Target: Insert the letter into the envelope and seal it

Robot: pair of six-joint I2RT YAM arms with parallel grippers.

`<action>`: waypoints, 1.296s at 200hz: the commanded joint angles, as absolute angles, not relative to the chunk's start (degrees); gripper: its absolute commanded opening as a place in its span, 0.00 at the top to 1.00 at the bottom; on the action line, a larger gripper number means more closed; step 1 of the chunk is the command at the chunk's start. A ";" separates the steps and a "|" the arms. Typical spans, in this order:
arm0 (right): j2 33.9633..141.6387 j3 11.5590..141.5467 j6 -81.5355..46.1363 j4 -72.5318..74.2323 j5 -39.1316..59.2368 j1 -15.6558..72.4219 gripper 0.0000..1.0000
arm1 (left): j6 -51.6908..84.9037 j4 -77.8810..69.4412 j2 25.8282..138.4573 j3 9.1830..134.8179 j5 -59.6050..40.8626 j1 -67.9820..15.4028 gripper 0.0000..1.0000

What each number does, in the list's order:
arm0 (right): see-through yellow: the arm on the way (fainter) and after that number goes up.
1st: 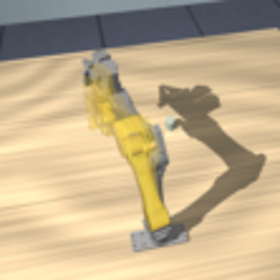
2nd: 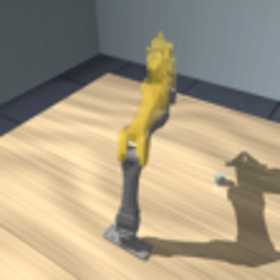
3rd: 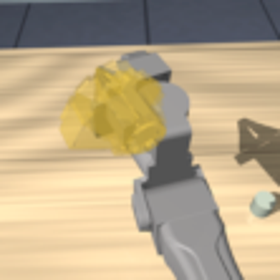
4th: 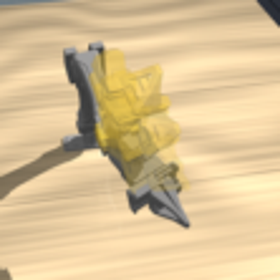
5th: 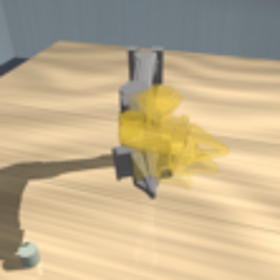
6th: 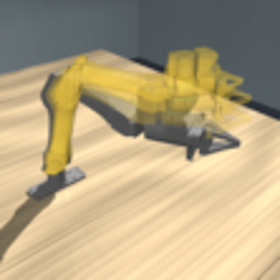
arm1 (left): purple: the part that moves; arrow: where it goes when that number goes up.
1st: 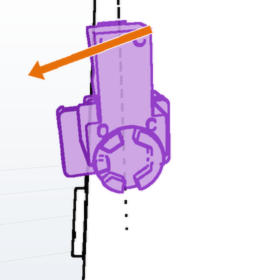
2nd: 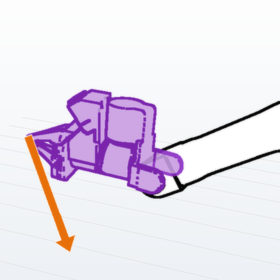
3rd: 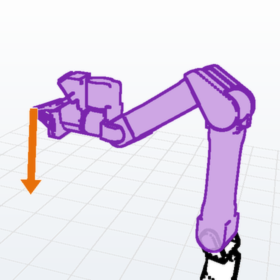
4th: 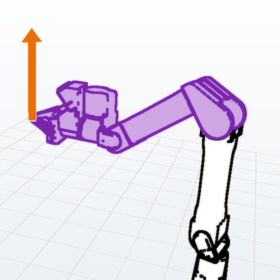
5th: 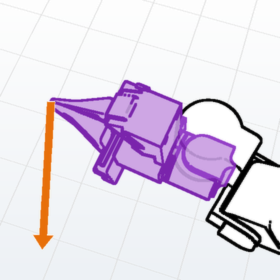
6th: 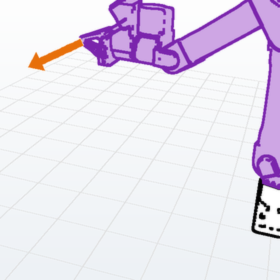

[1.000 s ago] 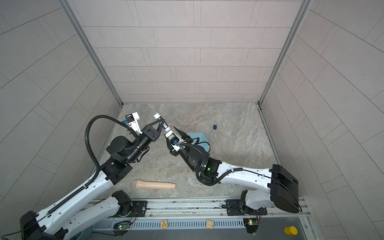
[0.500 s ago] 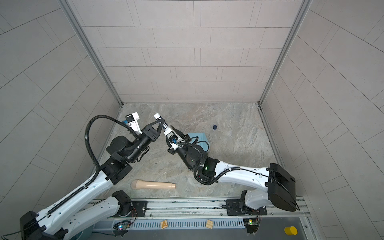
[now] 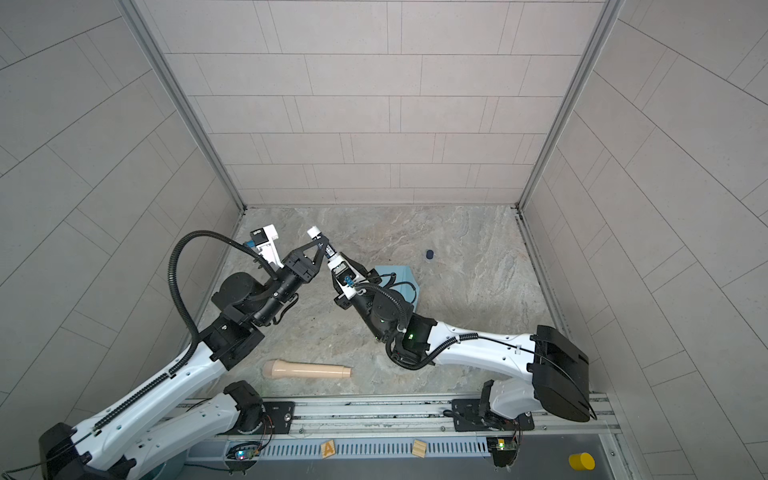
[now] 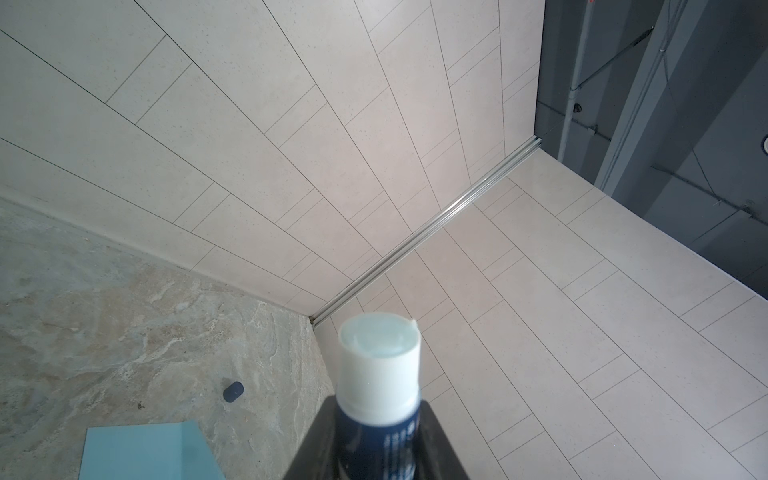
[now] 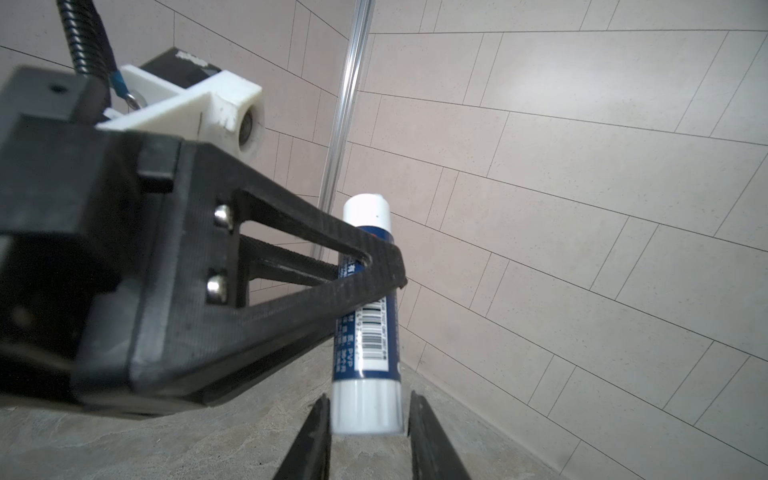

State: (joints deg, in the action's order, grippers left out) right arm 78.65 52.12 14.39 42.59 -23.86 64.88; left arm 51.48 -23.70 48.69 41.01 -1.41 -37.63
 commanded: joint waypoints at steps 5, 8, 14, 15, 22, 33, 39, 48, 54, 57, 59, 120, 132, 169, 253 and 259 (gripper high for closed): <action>79.03 53.96 13.29 43.20 -24.76 65.13 0.70 | 51.27 -26.36 47.57 40.89 -1.92 -37.38 1.00; 79.09 53.96 13.20 43.30 -24.76 65.13 0.70 | 51.27 -26.28 47.63 40.83 -1.89 -37.38 1.00; 79.05 54.04 13.01 43.31 -24.71 65.13 0.70 | 51.37 -26.22 47.55 40.78 -1.95 -37.36 1.00; 79.03 54.05 13.05 43.32 -24.70 65.13 0.70 | 51.35 -26.29 47.55 40.83 -1.99 -37.36 1.00; 79.11 54.11 12.92 43.11 -24.70 65.13 0.70 | 51.34 -26.26 47.57 40.85 -2.02 -37.37 1.00; 79.10 54.22 12.90 43.20 -24.70 65.13 0.70 | 51.35 -26.28 47.55 40.72 -2.06 -37.39 1.00; 79.18 54.16 12.84 43.19 -24.70 65.14 0.70 | 51.33 -26.29 47.58 40.76 -2.08 -37.42 1.00; 79.19 54.25 12.82 43.33 -24.72 65.13 0.70 | 51.33 -26.34 47.55 40.71 -2.08 -37.39 1.00; 79.06 54.28 12.81 43.34 -24.76 65.13 0.69 | 51.33 -26.36 47.62 40.72 -2.03 -37.36 1.00; 79.10 54.31 12.76 43.33 -24.78 65.13 0.69 | 51.37 -26.30 47.57 40.75 -2.10 -37.38 1.00; 79.10 54.27 12.75 43.33 -24.78 65.13 0.69 | 51.34 -26.28 47.55 40.75 -2.06 -37.36 1.00; 79.10 54.65 11.92 42.99 -25.05 65.13 0.76 | 51.38 -26.33 47.45 40.49 -2.16 -37.36 1.00; 79.01 54.73 11.46 43.02 -25.05 65.13 0.80 | 51.34 -26.44 47.42 40.36 -2.22 -37.41 1.00; 77.90 55.32 9.86 41.07 -24.63 65.04 0.95 | 50.18 -26.37 47.55 39.91 -3.12 -37.41 1.00; 70.43 54.70 -19.18 30.15 6.41 49.07 1.00 | 38.20 -35.44 48.38 37.88 -15.92 -37.37 1.00; 70.40 54.70 -21.92 30.53 10.20 47.14 1.00 | 37.85 -36.21 48.52 37.88 -17.00 -37.44 1.00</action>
State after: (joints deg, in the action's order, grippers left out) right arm 72.90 53.98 -5.74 29.34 -1.89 55.44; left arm 42.61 -30.61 49.01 38.94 -7.40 -36.99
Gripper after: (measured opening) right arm 0.202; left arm 0.275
